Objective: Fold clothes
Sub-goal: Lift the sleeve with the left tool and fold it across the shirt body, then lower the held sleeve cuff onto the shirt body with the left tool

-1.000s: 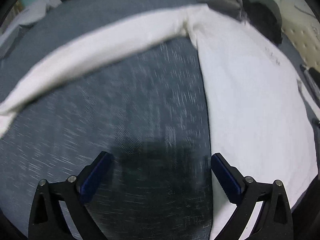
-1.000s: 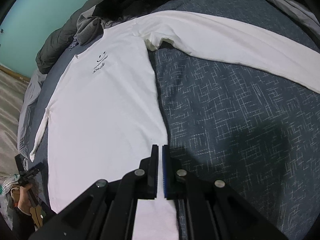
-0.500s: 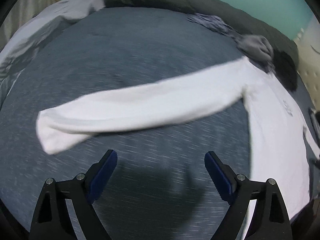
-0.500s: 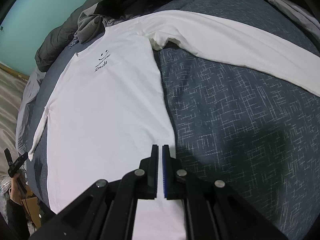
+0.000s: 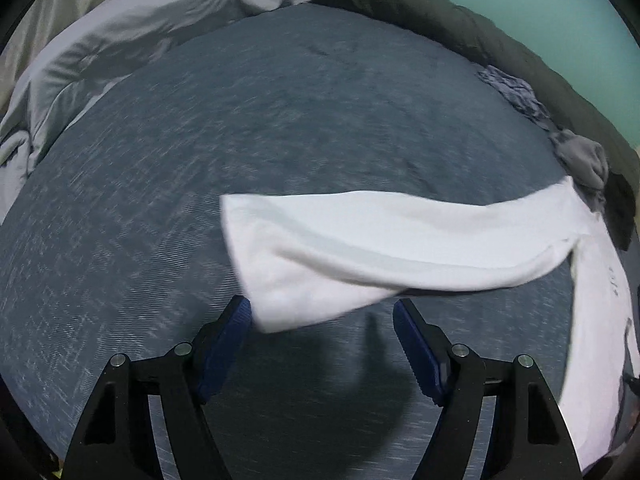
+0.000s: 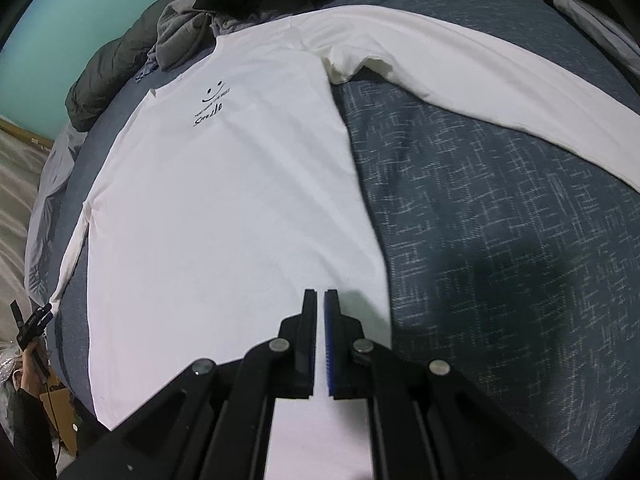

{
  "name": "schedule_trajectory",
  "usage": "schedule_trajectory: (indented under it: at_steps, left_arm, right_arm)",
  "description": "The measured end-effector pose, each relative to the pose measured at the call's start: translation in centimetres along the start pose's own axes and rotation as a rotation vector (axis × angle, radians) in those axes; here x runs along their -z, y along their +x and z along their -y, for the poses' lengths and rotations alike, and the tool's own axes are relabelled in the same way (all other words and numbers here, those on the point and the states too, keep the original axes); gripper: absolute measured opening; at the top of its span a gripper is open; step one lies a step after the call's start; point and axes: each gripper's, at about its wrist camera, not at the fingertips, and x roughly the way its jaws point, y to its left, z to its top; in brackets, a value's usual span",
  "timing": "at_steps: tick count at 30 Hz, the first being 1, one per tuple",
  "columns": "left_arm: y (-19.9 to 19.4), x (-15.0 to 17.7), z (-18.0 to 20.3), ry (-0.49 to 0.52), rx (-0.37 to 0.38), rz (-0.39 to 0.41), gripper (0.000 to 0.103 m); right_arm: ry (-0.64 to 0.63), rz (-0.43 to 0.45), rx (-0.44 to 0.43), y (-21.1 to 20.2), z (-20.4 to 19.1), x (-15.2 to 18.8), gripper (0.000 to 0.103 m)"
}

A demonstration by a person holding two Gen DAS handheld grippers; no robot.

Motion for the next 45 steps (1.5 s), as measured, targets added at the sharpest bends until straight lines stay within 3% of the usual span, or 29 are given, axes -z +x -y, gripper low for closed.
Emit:
schedule_trajectory:
  at_steps: [6, 8, 10, 12, 14, 16, 27, 35, 38, 42, 45]
  left_arm:
    - [1.3, -0.3, -1.8, -0.033, 0.015, 0.011, 0.076]
    - [1.4, -0.5, -1.5, -0.029, 0.035, 0.023, 0.062]
    - [1.5, -0.4, -0.8, -0.01, 0.057, 0.017, 0.036]
    - [1.5, -0.3, -0.3, 0.007, 0.075, 0.011, 0.023]
    - [1.1, -0.1, -0.2, 0.017, 0.084, 0.009, 0.019]
    - [0.5, 0.0, -0.4, 0.02, 0.091, 0.011, 0.005]
    - [-3.5, 0.4, -0.8, 0.042, 0.097, 0.011, 0.005]
    - [-1.1, 2.7, -2.8, -0.04, 0.111, -0.076, 0.008]
    - [-1.3, 2.6, -3.0, -0.043, 0.091, -0.06, 0.013]
    - [-2.4, 1.3, -4.4, -0.097, 0.082, -0.004, 0.034]
    - [-2.2, 0.2, -5.2, -0.132, 0.084, 0.014, 0.037]
  right_arm:
    - [-0.009, -0.001, 0.007, 0.1, -0.7, -0.1, 0.003]
    - [-0.012, 0.0, 0.008, 0.1, -0.9, -0.1, 0.003]
    - [-0.015, 0.0, 0.01, 0.2, -1.1, -0.2, 0.003]
    - [-0.018, 0.0, 0.012, 0.2, -1.3, -0.2, 0.003]
    - [-0.021, 0.0, 0.014, 0.2, -1.5, -0.2, 0.003]
    - [-0.024, 0.0, 0.016, 0.2, -1.7, -0.2, 0.003]
    - [-0.02, -0.003, 0.006, 0.6, -2.0, 0.3, 0.003]
    - [-0.026, -0.006, 0.006, 0.9, -2.3, 0.5, 0.003]
    - [-0.032, -0.005, 0.003, 1.0, -2.4, 0.4, 0.003]
    - [-0.043, -0.003, -0.002, 1.1, -2.8, 0.3, 0.003]
    - [-0.05, -0.001, -0.009, 1.3, -3.2, 0.4, 0.003]
